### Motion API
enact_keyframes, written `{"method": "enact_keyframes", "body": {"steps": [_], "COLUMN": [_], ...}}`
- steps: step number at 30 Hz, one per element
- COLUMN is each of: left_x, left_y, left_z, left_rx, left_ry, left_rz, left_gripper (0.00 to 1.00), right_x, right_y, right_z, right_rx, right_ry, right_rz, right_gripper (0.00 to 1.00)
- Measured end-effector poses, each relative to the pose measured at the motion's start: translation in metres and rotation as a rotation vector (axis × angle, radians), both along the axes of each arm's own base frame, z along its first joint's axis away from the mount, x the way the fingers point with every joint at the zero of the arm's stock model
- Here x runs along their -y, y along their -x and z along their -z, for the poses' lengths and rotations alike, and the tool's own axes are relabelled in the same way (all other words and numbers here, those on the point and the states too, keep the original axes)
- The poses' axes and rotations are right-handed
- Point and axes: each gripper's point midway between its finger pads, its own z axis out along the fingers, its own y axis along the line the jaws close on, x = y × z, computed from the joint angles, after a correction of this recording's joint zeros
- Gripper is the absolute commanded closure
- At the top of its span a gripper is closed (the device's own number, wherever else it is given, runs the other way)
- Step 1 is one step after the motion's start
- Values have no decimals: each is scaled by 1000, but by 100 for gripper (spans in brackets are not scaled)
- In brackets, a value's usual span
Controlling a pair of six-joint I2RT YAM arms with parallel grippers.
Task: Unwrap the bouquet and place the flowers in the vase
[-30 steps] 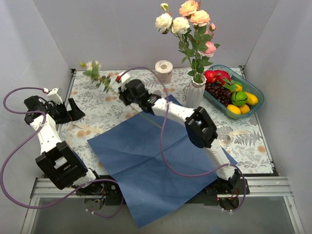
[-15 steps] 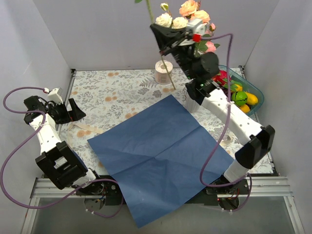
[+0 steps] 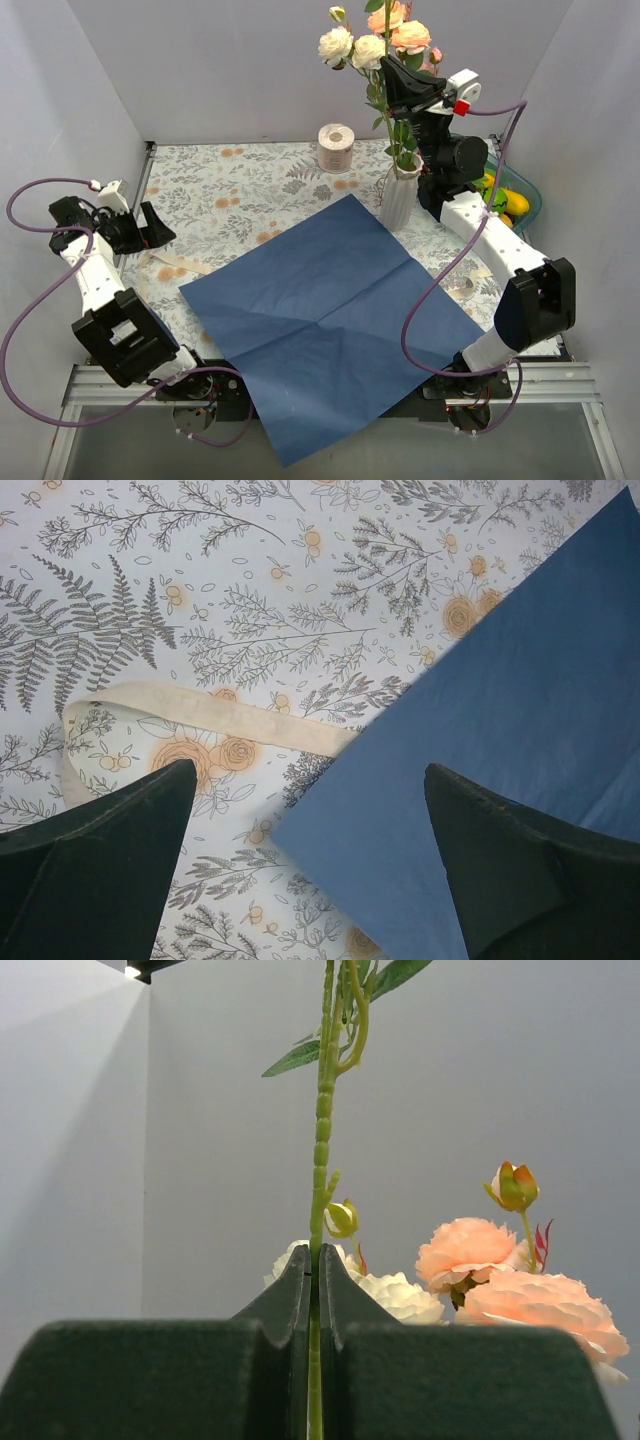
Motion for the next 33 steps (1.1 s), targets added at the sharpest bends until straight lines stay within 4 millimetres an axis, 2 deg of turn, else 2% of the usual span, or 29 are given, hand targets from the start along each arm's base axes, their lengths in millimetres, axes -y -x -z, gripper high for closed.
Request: {"method": "enact_keyframes", "body": {"steps": [3, 18, 23, 33], "left_x": [-1, -1, 1, 0], "left_y": [-1, -1, 2, 4], "left_z": [3, 9, 10, 2], "left_rx": [-6, -22, -32, -41], "left_ry": [5, 10, 15, 5], "left_rz": [0, 11, 14, 25], "left_gripper": [2, 2, 2, 2], "right_x": [8, 46, 51, 62], "right_y": [-3, 0, -14, -68], "right_z": [3, -6, 17, 76], "right_rx": [11, 108, 58, -108], "right_ry": [0, -16, -8, -9], "right_rz": [11, 45, 46, 28], "right_gripper": [99, 99, 99, 99]}}
